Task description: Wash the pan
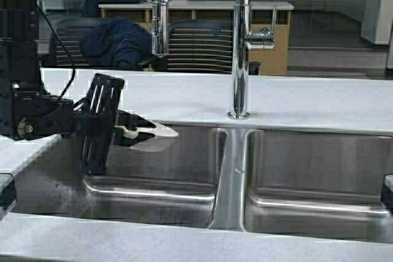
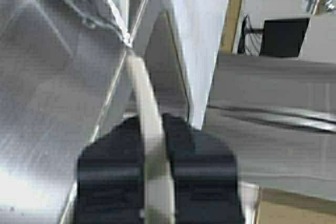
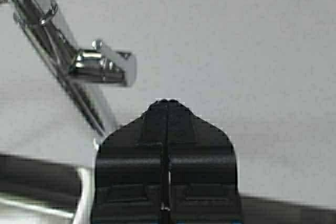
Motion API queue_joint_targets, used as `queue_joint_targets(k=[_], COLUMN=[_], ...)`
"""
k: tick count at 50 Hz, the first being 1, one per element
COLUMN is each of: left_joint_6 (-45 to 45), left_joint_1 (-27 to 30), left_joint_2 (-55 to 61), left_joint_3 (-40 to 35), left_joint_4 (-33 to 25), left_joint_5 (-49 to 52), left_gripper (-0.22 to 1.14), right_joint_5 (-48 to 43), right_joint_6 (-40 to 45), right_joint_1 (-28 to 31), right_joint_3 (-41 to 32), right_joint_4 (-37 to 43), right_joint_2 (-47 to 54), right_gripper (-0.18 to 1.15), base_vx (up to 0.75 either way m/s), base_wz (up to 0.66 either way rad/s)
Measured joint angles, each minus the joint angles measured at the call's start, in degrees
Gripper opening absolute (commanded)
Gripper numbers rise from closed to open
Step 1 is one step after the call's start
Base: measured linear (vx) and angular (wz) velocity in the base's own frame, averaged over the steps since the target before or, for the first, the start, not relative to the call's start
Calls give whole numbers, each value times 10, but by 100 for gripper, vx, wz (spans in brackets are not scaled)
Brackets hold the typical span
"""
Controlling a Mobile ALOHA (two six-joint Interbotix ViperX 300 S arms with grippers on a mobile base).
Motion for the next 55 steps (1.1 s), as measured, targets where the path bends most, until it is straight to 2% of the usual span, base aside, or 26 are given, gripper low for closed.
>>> queue_joint_targets(k=[5,15,23,29,35,41,48,55], left_joint_6=[-2,0,40,73,100,170,314,487], left_joint_1=[-2,-7,-4,-2,-1,-3,-4,-1], left_joint_2=[7,61,73,66,29,-47,-167,-279], left_joint_3=[-5,-34,-4,24,43,42,13,-51], left_joint_4=[25,42,7,-17,-27,-33,-45,-71], left_joint_5=[-16,-128,-105,-33,70,227,490,777], left_gripper=[3,3,3,3,3,3,3,3], right_joint_5=[15,29,32,31,25,21,16,11], right_joint_6=[1,-2,-3,1,4,4,4,4], right_joint_1=[3,42,52,51,57,65,63,66], right_joint_3=[30,66,94,101,104,106,108,108], right_joint_4=[0,0,0,0,0,0,0,0], right_joint_2=[-25,-104,-150,-159,-159,-159,-159,-160], right_gripper=[7,7,7,7,7,7,7,7], base_vx=[0,0,0,0,0,0,0,0], base_wz=[0,1,0,0,0,0,0,0])
